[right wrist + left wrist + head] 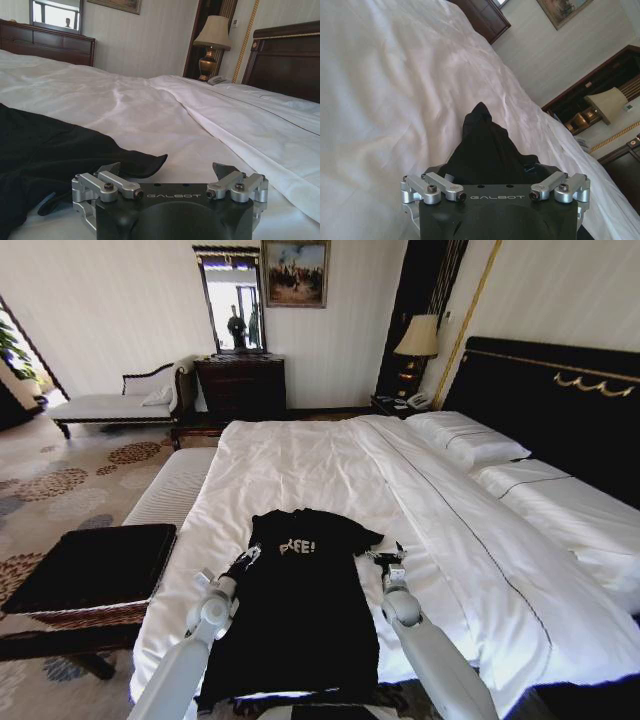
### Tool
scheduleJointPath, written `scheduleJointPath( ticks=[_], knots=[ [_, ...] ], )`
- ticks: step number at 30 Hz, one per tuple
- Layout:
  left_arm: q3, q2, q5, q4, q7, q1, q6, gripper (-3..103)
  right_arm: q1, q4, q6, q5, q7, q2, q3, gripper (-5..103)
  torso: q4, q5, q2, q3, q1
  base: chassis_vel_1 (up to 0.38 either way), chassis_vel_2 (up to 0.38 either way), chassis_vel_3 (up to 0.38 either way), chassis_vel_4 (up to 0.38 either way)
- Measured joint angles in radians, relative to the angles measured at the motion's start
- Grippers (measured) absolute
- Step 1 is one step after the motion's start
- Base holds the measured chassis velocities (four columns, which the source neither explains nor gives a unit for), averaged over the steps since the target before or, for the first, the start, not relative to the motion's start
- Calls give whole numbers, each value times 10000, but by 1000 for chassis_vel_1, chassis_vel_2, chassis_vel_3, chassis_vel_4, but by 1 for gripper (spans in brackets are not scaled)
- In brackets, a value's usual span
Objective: Fold the clothes on the bed and place them into the basket.
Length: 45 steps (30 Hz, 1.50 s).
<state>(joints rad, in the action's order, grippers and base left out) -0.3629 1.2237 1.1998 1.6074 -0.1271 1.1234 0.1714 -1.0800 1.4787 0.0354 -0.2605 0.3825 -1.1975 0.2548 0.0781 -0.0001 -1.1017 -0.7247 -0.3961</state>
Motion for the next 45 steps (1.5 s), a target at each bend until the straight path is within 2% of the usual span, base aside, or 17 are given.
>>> scheduleJointPath(
  ticks=[3, 5, 7, 10, 23, 25, 26, 29, 30, 35, 36, 38, 39, 41, 42, 44, 45],
  knots=[
    [111, 41, 11, -373, 25, -233, 38, 86, 25, 12, -1, -37, 5, -8, 10, 100, -2, 2, 0, 0, 0, 0, 0, 0, 0],
    [122, 63, 35, -450, 23, -268, 45, 86, 51, 12, -1, -41, 7, -21, 3, 100, -3, 1, 0, 0, 0, 0, 0, 0, 0],
    [125, 80, 158, -537, -4, -286, 61, 73, 91, 8, 3, -47, 11, -50, -28, 100, -4, 1, 0, 0, 0, 0, 0, 0, 0],
    [122, 72, 253, -599, -8, -282, 79, 80, 119, -22, 9, -47, 13, -58, -49, 100, -5, 1, 0, 0, 0, 0, 0, 0, 0],
    [121, 145, 141, -933, -10, -403, -42, 88, 135, -97, 97, -48, 52, -7, -36, 100, -3, 1, 0, 0, 0, 0, 0, 0, 0],
    [122, 186, 78, -1010, -10, -541, -99, 77, 132, -109, 81, -48, 52, -17, -43, 100, -3, 1, 0, 0, 0, 0, 0, 0, 0],
    [122, 219, 26, -1049, -10, -602, -127, 77, 125, -109, 65, -49, 51, -21, -47, 100, -3, 1, 0, 0, -1, 0, 0, 0, 0],
    [164, 244, -34, -1138, 0, -687, -138, 60, 119, -110, 39, -87, 49, -19, -50, 100, -2, 1, 0, 0, -1, 0, 0, 0, 0],
    [164, 244, -34, -1138, 0, -687, -138, 60, 119, -110, 39, -87, 49, -19, -50, 100, -2, 1, 0, 0, -1, 0, 0, 0, 0],
    [179, 282, -112, -1146, 23, -636, -173, 38, 168, -90, 51, -129, 49, 3, -64, 100, -3, 0, 1, 0, 0, 0, 0, 0, 0],
    [179, 282, -112, -1146, 23, -636, -173, 38, 168, -90, 51, -129, 49, 3, -64, 100, -3, 0, 1, 0, 0, 0, 0, 0, 0],
    [120, 283, -135, -1069, 9, -569, -242, 28, 169, -91, 54, -125, 50, 3, -66, 100, -2, 1, 0, 0, -1, 0, 0, 0, 0],
    [96, 276, -128, -1050, 7, -546, -249, 28, 169, -92, 53, -123, 49, 1, -66, 100, -3, 1, 0, 0, -1, 0, 0, 0, 0],
    [74, 176, -112, -1057, 9, -481, -309, 17, 161, -108, 53, -115, 49, -15, -67, 100, -5, 1, 0, 0, 0, 0, 0, 0, 0],
    [74, 176, -112, -1057, 9, -481, -309, 17, 161, -108, 53, -115, 49, -15, -67, 100, -5, 1, 0, 0, 0, 0, 0, 0, 0],
    [75, 138, -113, -1132, 16, -492, -353, 6, 125, -117, 44, -94, 49, -13, -64, 100, -5, 1, 0, 0, 0, 0, 0, 0, 0],
    [76, 138, -116, -1151, 18, -506, -358, 6, 117, -117, 42, -89, 49, -12, -62, 100, -4, 0, 0, -1, 0, 0, 0, 0, 0]
  ],
)
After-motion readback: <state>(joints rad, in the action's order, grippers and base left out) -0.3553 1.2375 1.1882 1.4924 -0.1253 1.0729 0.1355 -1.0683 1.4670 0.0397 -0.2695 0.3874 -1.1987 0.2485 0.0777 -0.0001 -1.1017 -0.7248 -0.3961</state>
